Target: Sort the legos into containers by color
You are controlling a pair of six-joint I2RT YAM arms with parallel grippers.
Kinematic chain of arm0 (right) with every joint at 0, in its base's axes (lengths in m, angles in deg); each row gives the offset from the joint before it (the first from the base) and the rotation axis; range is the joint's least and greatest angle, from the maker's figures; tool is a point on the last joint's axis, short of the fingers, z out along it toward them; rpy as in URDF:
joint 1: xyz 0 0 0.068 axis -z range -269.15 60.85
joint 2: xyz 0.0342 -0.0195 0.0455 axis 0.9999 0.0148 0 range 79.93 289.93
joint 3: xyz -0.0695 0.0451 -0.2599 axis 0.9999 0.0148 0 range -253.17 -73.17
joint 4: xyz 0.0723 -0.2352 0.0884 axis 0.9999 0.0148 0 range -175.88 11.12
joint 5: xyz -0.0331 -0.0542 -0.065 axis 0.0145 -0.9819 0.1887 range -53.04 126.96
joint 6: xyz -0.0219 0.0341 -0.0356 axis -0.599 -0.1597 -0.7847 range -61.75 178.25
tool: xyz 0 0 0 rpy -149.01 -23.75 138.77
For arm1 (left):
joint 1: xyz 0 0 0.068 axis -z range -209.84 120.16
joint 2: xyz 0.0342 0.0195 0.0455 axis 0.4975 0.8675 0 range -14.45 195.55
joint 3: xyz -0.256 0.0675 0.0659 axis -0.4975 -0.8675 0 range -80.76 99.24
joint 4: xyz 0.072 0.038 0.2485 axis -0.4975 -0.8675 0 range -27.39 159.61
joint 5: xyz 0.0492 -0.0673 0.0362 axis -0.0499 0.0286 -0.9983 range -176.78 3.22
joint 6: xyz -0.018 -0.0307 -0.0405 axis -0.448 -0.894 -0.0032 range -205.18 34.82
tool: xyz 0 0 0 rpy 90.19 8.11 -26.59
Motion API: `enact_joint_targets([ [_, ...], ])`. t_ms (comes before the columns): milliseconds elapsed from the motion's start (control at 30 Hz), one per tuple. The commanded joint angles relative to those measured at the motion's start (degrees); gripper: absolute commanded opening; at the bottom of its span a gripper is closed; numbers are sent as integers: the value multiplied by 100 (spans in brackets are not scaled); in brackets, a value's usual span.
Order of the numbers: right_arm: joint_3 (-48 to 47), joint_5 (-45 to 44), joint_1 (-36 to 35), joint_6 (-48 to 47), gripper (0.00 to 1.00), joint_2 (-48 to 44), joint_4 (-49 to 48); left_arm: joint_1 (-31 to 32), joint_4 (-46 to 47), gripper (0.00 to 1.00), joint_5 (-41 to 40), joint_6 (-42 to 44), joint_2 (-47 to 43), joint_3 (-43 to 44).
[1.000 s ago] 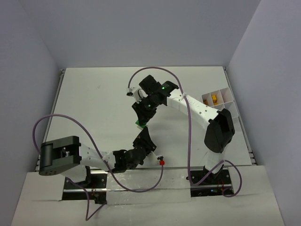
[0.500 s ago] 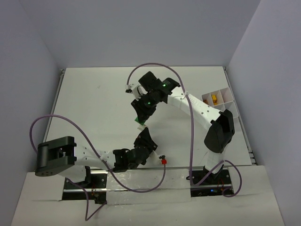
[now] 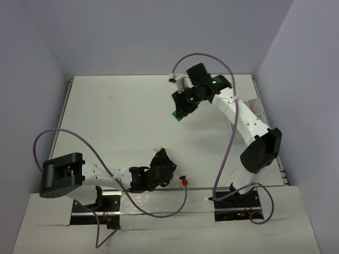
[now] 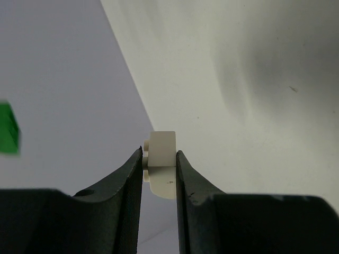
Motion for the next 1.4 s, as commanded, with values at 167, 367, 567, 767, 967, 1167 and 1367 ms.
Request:
enact_joint_targets([
  [167, 1074, -894, 2603, -1012, 0, -1447, 346, -913, -2517, 0, 1307, -2927, -98, 2228],
  [367, 1699, -1388, 3931, -1744, 0, -1827, 333, -2299, -4044, 0, 3077, -4543, 316, 4198],
  [567, 2185, -1725, 4477, -1972, 0, -1769, 66, -3609, -4681, 0, 4932, -5897, 669, 5491],
  [767, 2464, -1954, 4590, -1921, 0, -1566, -322, -4211, -4452, 0, 6308, -6802, 736, 5779],
  [967, 2471, -2092, 4608, -1823, 3, -1282, -584, -4283, -4329, 0, 6541, -7133, 722, 5819],
  [1167, 2470, -2245, 4599, -1771, 8, -1064, -777, -4315, -4311, 0, 6544, -7173, 738, 5805],
  [1367, 2492, -2344, 4590, -1792, 36, -963, -821, -4354, -4280, 0, 6605, -7230, 742, 5783],
])
